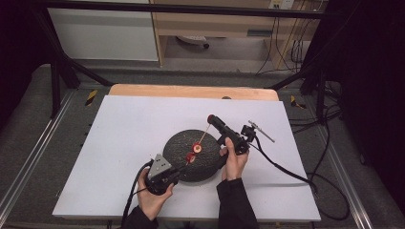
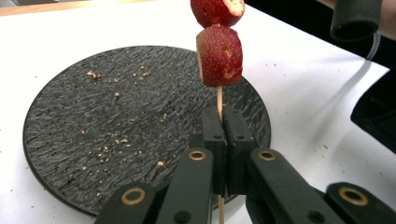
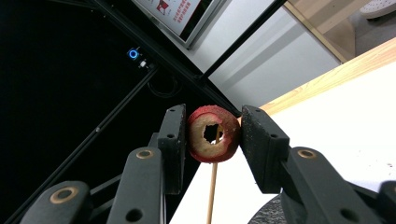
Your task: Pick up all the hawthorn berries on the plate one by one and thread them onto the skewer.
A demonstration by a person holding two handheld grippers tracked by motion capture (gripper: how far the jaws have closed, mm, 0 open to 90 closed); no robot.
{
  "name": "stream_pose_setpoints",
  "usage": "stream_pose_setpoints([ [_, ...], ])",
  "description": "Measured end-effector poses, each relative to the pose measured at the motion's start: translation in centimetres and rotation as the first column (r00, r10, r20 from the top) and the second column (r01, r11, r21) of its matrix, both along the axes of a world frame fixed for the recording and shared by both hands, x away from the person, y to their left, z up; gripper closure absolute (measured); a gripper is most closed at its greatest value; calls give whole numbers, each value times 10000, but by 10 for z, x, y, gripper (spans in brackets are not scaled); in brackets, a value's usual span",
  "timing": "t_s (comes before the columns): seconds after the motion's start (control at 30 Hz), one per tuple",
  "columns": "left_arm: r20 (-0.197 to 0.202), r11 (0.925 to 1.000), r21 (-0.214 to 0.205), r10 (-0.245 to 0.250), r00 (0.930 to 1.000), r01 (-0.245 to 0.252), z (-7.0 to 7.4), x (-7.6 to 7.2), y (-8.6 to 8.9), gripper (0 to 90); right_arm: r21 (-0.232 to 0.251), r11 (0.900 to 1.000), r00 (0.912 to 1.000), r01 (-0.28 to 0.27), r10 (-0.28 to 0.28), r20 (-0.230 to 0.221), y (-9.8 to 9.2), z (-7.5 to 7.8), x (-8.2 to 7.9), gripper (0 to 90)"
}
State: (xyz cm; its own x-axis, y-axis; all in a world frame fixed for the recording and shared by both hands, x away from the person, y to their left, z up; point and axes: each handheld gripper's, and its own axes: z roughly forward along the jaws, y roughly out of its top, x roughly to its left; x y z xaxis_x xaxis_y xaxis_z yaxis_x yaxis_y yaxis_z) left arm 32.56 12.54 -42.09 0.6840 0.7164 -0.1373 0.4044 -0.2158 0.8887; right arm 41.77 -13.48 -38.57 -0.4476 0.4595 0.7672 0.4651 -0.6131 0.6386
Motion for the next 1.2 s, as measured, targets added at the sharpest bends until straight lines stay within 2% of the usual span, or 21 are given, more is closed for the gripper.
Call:
stream_pose_setpoints([
  [0.13,-167,9999,-42,92,9998,-93,0,2,-4,885,14,10000,10000,53,-53,8,2,-2,-1,622],
  [0.33,-3,9998,-106,194,9998,-194,0,1,-7,885,90,9999,10000,95,-95,28,1,-1,0,622],
  [0.4,-18,9996,-147,251,9997,-251,-1,1,-9,886,259,9996,9999,112,-112,-7,1,0,-1,623],
  [0.47,125,9993,-93,373,9992,-372,-3,0,-12,886,388,9991,9999,151,-150,-30,1,0,-1,624],
  [0.53,223,9987,-238,449,9987,-444,-3,-2,-14,886,353,9991,9997,226,-225,-22,0,1,-1,624],
  [0.7,524,9977,-238,646,9965,-634,-3,-5,-15,887,401,9984,9991,401,-396,-141,0,1,-1,624],
  [0.93,574,9971,-199,743,9956,-733,-7,-6,-16,887,375,9982,9985,465,-453,-322,0,1,-1,626],
  [1.2,435,9949,-497,897,9950,-875,-7,-5,-20,887,541,9980,9982,341,-313,-521,4,-1,1,625],
])
